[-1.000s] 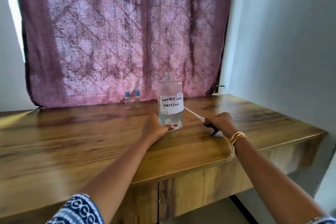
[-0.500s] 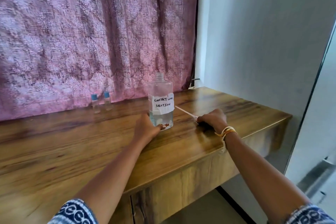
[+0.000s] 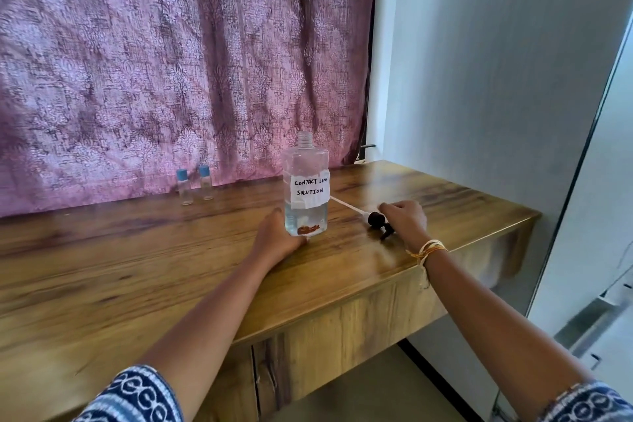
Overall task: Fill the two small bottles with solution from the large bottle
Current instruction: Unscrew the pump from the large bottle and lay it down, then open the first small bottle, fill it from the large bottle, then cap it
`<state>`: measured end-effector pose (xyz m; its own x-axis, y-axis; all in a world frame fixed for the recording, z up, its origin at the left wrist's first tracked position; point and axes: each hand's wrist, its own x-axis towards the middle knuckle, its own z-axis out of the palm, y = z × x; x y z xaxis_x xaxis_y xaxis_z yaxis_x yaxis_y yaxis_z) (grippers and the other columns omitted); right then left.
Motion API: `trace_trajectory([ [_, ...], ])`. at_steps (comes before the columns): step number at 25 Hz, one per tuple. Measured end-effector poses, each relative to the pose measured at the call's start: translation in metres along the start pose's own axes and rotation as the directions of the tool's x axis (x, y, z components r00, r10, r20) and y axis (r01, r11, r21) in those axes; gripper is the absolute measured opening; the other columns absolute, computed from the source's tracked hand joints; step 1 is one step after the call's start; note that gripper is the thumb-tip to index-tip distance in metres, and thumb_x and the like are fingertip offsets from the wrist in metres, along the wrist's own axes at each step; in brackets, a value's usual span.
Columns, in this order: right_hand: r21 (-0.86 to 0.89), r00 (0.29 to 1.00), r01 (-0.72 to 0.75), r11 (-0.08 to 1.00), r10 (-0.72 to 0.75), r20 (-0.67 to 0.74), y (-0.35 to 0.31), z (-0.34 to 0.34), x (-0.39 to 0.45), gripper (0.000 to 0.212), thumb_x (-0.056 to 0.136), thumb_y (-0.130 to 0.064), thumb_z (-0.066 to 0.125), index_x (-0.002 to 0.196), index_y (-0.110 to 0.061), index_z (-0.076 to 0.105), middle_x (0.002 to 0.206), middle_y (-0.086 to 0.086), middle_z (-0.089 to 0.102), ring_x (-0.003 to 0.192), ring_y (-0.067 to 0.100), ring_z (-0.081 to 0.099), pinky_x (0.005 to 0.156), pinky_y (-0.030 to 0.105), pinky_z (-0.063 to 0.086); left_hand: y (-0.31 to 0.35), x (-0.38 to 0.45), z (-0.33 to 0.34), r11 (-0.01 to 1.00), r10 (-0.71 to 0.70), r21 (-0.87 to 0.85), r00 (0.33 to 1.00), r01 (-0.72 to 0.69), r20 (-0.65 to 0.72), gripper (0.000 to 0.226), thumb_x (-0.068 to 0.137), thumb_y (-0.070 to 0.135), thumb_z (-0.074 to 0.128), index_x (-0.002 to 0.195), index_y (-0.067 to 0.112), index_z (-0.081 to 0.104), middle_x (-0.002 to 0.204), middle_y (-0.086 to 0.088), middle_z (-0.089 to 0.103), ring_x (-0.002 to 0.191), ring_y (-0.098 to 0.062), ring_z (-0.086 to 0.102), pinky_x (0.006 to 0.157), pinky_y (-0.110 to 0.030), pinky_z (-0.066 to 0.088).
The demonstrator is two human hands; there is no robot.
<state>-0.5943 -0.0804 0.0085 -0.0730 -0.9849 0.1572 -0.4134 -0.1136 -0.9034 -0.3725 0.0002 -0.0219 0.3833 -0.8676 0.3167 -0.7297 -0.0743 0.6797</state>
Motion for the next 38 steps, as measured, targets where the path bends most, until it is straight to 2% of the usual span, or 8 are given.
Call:
trace_trajectory([
  [3,-0.013,0.988,0.104,0.994,-0.105,-0.113,0.005,0.009,-0.022,0.011,0.077,-0.015,0.062,0.084,-0.015,0.071,0.092,0.010,0.070,0.093,0.028,0.063,0.084,0.035,0.050,-0.004,-0.014,-0.015,0.996,-0.032,0.090,0.998,0.027,0.052,0.071,0.076,0.026,0.078,0.134,0.002,0.046,0.130,-0.014,0.056,0.119,-0.029,0.053,0.092,-0.034,0.044],
  [6,-0.240,0.918,0.304,0.922,-0.351,-0.184,0.005,0.024,-0.049,0.021,0.076,-0.017,0.060,0.093,-0.020,0.072,0.105,0.008,0.058,0.102,0.027,0.052,0.089,0.034,0.040,-0.013,-0.026,-0.032,0.996,-0.034,0.086,0.993,0.025,0.112,0.065,0.080,0.024,0.075,0.136,0.007,0.048,0.139,-0.013,0.053,0.126,-0.027,0.051,0.101,-0.035,0.041],
  [9,-0.443,0.822,0.426,0.789,-0.542,-0.176,-0.004,0.035,-0.075,0.030,0.072,-0.022,0.055,0.098,-0.019,0.069,0.108,0.009,0.052,0.106,0.030,0.046,0.093,0.042,0.036,-0.025,-0.040,-0.049,0.997,-0.048,0.058,0.994,0.042,0.103,0.056,0.081,0.026,0.072,0.132,0.011,0.054,0.135,-0.011,0.056,0.121,-0.024,0.055,0.096,-0.032,0.043],
  [12,-0.421,0.809,0.513,0.748,-0.585,-0.052,-0.013,0.046,-0.090,0.023,0.071,-0.019,0.058,0.092,-0.020,0.067,0.103,0.007,0.056,0.101,0.028,0.050,0.087,0.037,0.038,-0.032,-0.053,-0.064,0.997,-0.059,0.057,0.996,0.056,0.060,0.047,0.081,0.026,0.072,0.125,0.014,0.059,0.126,-0.010,0.060,0.114,-0.023,0.058,0.090,-0.029,0.042],
  [15,-0.235,0.732,0.681,0.693,-0.653,0.196,-0.022,0.069,-0.100,0.019,0.068,-0.010,0.063,0.084,-0.017,0.071,0.096,0.006,0.063,0.094,0.026,0.060,0.076,0.030,0.045,-0.038,-0.060,-0.079,0.996,-0.052,0.076,0.999,0.050,0.016,0.042,0.081,0.024,0.072,0.120,0.013,0.062,0.118,-0.009,0.062,0.108,-0.021,0.058,0.086,-0.026,0.041],
  [22,-0.078,0.607,0.741,0.667,-0.615,0.504,-0.064,0.138,-0.123,0.033,0.077,-0.013,0.064,0.109,-0.010,0.069,0.117,0.013,0.064,0.114,0.025,0.056,0.098,0.032,0.046,-0.072,-0.057,-0.122,0.978,-0.085,0.190,0.996,0.091,-0.040,0.040,0.083,0.019,0.070,0.121,0.011,0.061,0.122,-0.011,0.061,0.113,-0.023,0.056,0.091,-0.029,0.043],
  [33,-0.073,0.642,0.642,0.763,-0.483,0.596,-0.109,0.249,-0.062,0.038,0.074,-0.010,0.066,0.111,-0.005,0.062,0.112,0.013,0.063,0.104,0.027,0.059,0.078,0.027,0.043,-0.119,0.020,-0.142,0.975,-0.203,0.071,0.974,0.211,-0.101,0.043,0.084,0.014,0.067,0.125,0.008,0.054,0.117,-0.009,0.060,0.099,-0.018,0.054,0.079,-0.027,0.041],
  [38,0.013,0.767,0.437,0.899,-0.381,0.516,-0.121,0.308,-0.028,0.035,0.076,-0.013,0.070,0.108,-0.007,0.055,0.105,0.007,0.061,0.102,0.026,0.059,0.079,0.029,0.045,-0.148,0.076,-0.137,0.950,-0.309,-0.108,0.927,0.292,-0.214,0.052,0.084,0.014,0.067,0.131,0.007,0.046,0.124,-0.009,0.058,0.107,-0.024,0.056,0.083,-0.030,0.043],
])
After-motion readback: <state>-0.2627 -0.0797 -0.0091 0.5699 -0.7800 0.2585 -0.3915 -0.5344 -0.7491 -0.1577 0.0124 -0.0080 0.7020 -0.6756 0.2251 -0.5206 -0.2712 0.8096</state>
